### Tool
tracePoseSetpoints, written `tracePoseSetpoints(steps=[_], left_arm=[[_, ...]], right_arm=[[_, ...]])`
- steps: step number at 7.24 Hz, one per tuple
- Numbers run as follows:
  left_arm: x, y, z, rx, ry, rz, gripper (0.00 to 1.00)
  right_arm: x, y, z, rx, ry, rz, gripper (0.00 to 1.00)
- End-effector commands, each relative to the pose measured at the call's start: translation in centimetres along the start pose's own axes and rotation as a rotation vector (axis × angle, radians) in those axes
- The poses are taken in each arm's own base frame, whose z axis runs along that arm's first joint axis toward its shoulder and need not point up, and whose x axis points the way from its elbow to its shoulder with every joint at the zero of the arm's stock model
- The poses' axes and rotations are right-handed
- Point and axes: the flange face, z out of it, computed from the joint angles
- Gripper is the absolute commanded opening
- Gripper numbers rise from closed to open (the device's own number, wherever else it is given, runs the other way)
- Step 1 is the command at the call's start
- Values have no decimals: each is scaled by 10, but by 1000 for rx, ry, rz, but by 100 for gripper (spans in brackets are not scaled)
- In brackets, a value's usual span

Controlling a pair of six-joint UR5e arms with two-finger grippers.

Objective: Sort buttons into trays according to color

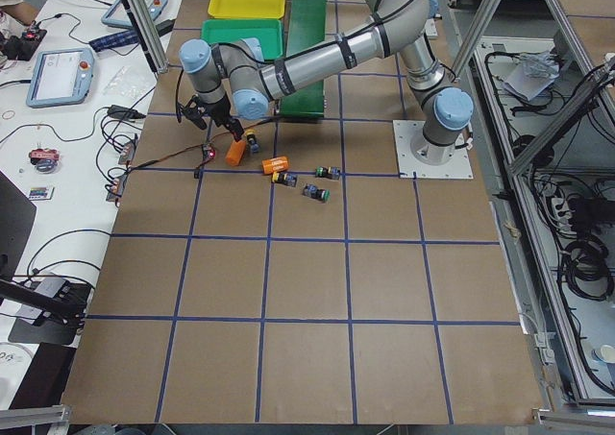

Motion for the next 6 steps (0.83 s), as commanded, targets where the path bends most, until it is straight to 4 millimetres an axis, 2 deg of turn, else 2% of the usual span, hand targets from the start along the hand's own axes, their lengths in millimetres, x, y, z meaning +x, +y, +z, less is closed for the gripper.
tracePoseSetpoints(steps=[1,2,4,5,6], left_arm=[[4,7,47,-5,-27,-15,95],[-3,16,71,-29,-46,-8,96],[-9,9,71,47,-85,18,93],[-8,6,73,63,-68,17,60],[-7,6,72,68,-57,16,38]], right_arm=[[0,-1,1,-1,3,-1,100],[0,0,1,-3,3,-2,100],[0,2,15,-23,4,-1,100],[1,2,15,-23,5,1,100],[1,2,15,-23,5,1,100]])
